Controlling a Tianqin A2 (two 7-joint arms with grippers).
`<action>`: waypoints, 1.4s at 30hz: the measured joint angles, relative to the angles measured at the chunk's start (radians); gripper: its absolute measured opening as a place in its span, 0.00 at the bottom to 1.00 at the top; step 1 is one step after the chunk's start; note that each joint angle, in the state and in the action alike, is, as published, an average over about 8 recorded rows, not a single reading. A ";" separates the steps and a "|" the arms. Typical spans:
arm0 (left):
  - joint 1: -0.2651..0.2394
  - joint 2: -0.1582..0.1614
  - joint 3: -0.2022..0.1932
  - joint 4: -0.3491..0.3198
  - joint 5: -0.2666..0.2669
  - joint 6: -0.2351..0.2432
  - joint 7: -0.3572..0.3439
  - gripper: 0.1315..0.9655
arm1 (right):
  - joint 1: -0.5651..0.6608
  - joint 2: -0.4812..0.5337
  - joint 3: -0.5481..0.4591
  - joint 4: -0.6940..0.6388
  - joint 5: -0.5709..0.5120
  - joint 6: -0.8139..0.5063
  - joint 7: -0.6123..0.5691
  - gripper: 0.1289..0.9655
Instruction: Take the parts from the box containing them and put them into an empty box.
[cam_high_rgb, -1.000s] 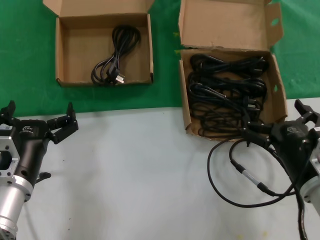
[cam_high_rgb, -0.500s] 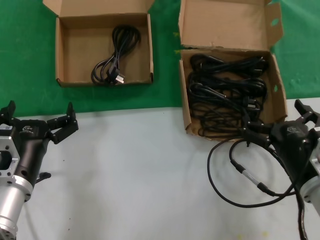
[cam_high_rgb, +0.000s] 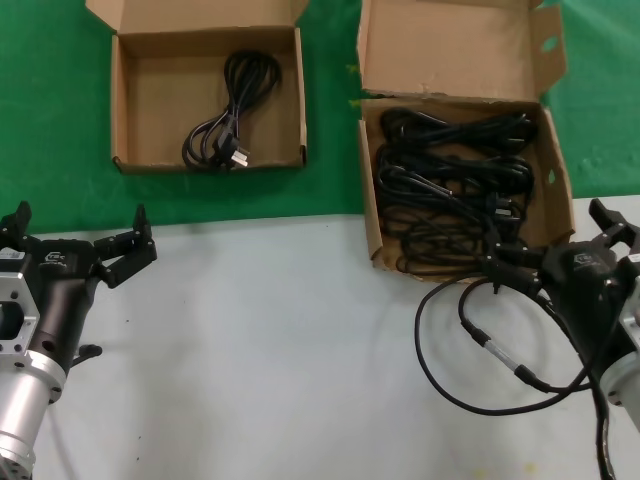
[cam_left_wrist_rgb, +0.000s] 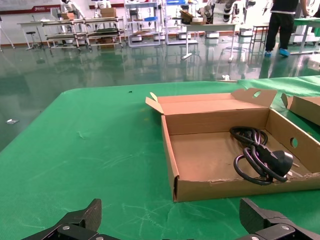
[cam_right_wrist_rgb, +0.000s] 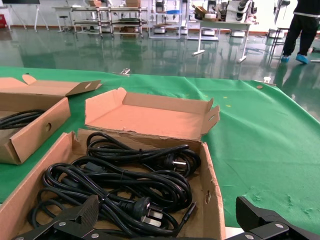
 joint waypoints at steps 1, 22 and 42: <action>0.000 0.000 0.000 0.000 0.000 0.000 0.000 1.00 | 0.000 0.000 0.000 0.000 0.000 0.000 0.000 1.00; 0.000 0.000 0.000 0.000 0.000 0.000 0.000 1.00 | 0.000 0.000 0.000 0.000 0.000 0.000 0.000 1.00; 0.000 0.000 0.000 0.000 0.000 0.000 0.000 1.00 | 0.000 0.000 0.000 0.000 0.000 0.000 0.000 1.00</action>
